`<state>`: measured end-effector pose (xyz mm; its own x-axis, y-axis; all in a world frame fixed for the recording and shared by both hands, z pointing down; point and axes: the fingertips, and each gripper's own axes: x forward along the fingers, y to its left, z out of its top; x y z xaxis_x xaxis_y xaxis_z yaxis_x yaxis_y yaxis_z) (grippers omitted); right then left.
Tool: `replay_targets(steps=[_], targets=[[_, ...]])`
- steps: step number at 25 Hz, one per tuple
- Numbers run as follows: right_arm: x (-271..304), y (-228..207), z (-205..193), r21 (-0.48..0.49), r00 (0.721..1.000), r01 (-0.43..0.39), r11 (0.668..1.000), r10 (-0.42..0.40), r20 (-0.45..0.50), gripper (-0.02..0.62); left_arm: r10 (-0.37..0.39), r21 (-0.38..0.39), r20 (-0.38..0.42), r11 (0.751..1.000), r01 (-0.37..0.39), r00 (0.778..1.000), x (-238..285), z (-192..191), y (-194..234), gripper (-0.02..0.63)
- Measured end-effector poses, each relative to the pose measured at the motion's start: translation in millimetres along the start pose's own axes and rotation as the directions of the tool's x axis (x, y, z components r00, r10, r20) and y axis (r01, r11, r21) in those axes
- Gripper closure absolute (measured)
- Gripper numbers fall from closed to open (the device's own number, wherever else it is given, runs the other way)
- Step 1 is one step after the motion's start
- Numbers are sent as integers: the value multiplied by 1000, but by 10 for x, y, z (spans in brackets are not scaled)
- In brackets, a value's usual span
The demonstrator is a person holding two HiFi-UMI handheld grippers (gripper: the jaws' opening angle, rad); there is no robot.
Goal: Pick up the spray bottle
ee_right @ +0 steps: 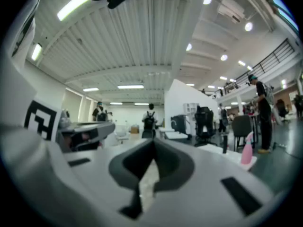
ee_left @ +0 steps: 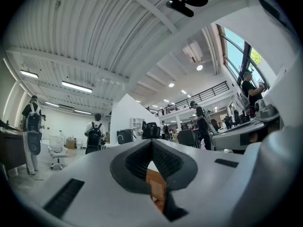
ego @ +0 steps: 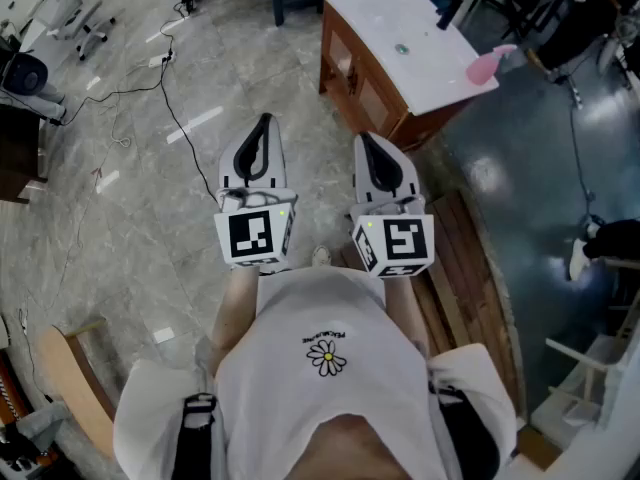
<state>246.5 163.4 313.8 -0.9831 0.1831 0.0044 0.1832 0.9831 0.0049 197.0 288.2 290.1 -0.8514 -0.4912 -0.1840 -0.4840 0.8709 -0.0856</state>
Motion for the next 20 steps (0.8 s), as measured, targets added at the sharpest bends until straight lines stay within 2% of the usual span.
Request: replay_targets(steps=[4, 8, 12, 16, 20], targets=[[15, -32, -40, -2, 1000, -4, 1000, 4, -5, 566, 15, -11, -39, 1000, -15, 999, 19, -77, 8, 586], [33, -49, -51, -10, 1000, -1, 1000, 1, -8, 566, 13, -18, -19, 1000, -13, 1000, 46, -89, 7, 586], [48, -90, -70, -7, 1000, -4, 1000, 4, -13, 566, 8, -10, -34, 1000, -8, 999, 92, -96, -39, 586], [55, -91, -44, 1, 999, -38, 999, 38, 12, 566, 2, 18, -30, 1000, -2, 1000, 135, -124, -56, 586], [71, -139, -105, 24, 998, -61, 998, 60, 10, 566, 12, 6, -29, 1000, -12, 1000, 191, -166, -83, 586]])
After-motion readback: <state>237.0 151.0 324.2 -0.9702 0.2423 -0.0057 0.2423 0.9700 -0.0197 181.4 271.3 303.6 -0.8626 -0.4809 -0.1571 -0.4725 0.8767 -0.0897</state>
